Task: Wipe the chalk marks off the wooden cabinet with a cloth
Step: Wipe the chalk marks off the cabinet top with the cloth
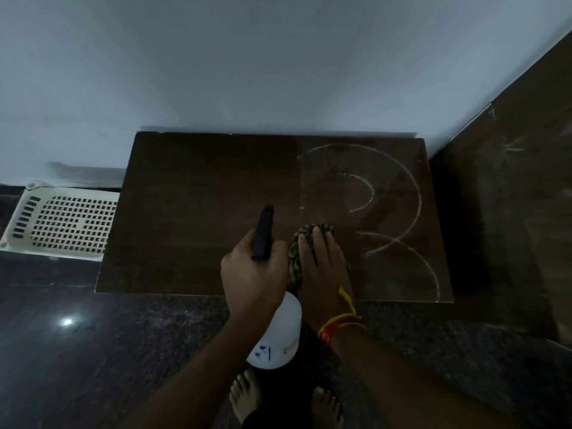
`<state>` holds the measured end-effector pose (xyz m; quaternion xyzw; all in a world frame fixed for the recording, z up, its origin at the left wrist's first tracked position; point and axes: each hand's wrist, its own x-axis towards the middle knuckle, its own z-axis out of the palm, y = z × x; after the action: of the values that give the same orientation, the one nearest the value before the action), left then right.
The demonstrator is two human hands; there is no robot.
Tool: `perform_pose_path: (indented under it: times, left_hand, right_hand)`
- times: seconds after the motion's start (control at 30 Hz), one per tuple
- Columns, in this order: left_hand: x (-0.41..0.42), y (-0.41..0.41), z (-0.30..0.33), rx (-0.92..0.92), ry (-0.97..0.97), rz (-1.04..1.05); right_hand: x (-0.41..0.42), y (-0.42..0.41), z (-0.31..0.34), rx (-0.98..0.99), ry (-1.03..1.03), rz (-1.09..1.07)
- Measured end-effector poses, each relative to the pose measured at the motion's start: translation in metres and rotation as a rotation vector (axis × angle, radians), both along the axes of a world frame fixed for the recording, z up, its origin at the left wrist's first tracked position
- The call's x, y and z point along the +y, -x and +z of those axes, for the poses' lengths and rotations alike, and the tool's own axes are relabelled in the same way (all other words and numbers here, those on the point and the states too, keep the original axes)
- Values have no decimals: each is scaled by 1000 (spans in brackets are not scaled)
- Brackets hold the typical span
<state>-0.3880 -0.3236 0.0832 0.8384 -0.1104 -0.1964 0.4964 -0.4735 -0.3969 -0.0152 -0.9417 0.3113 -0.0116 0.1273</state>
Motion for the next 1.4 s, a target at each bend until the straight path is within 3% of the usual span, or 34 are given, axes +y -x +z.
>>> perform_pose_path:
  times: [0.17,0.4,1.4]
  left_hand:
    - [3,0,-2,-9,-14,-35]
    - [6,-11,4,-12,-21,-42]
    - [-26,-60,10,70,-48,-126]
  right_hand:
    - [-26,-31,6,-30,-20,-25]
    - [16,-1,2,-9,2,-65]
    - [-39,-69,-1,-53,-4,-141]
